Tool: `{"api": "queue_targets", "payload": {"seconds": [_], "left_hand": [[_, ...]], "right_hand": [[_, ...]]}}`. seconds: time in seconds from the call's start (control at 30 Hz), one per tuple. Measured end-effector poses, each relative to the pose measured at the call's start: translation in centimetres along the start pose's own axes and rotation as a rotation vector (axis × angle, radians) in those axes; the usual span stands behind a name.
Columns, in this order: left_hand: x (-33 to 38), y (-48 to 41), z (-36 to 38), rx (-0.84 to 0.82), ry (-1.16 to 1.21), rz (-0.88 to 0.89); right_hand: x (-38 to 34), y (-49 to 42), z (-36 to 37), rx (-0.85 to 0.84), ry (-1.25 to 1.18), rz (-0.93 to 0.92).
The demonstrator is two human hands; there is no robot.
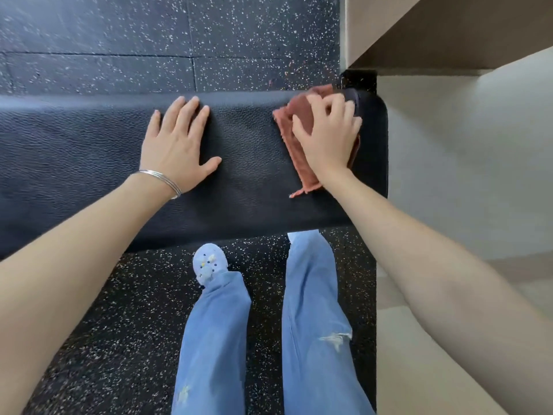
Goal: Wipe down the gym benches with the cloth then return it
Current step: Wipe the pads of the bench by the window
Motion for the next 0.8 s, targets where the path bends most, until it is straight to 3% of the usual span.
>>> {"api": "queue_targets", "payload": {"seconds": [0.13,0.23,0.43,0.57,0.63,0.7,0.8], "left_hand": [[0.0,0.3,0.2,-0.002,-0.019,0.03],[0.0,0.5,0.8,-0.008,-0.023,0.044],[0.0,0.3,1.1,-0.008,-0.028,0.058],[0.0,-0.1,1.3,-0.005,-0.045,0.068],[0.0,0.0,1.3,0.004,-0.034,0.068],[-0.2,0.1,1.3,0.007,-0.026,0.075],[-0.8,0.2,1.2,0.018,-0.011,0.083]], "right_hand": [[0.0,11.7,0.6,-0.052,-0.016,-0.047],[-0.2,14.9,2.1,-0.125,-0.001,-0.016],[-1.8,8.3,1.8,-0.174,0.009,-0.045],[-1.3,-1.6,1.8,-0.051,-0.102,0.257],[-0.8,-5.3,3.0,-0.12,-0.078,0.383],[-1.1,-6.7,4.1,-0.225,-0.009,0.37],[-1.3,-6.2,3.7,-0.252,0.029,0.212]]}}
Point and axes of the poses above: each hand's wrist, its own y-axis away from the middle knuckle, its own z-axis out of the palm, x = y × z, the point moved 10 cm from there along -y, towards the middle knuckle, and after that the axes turned 13 degrees about -y, right-handed, at the moved point
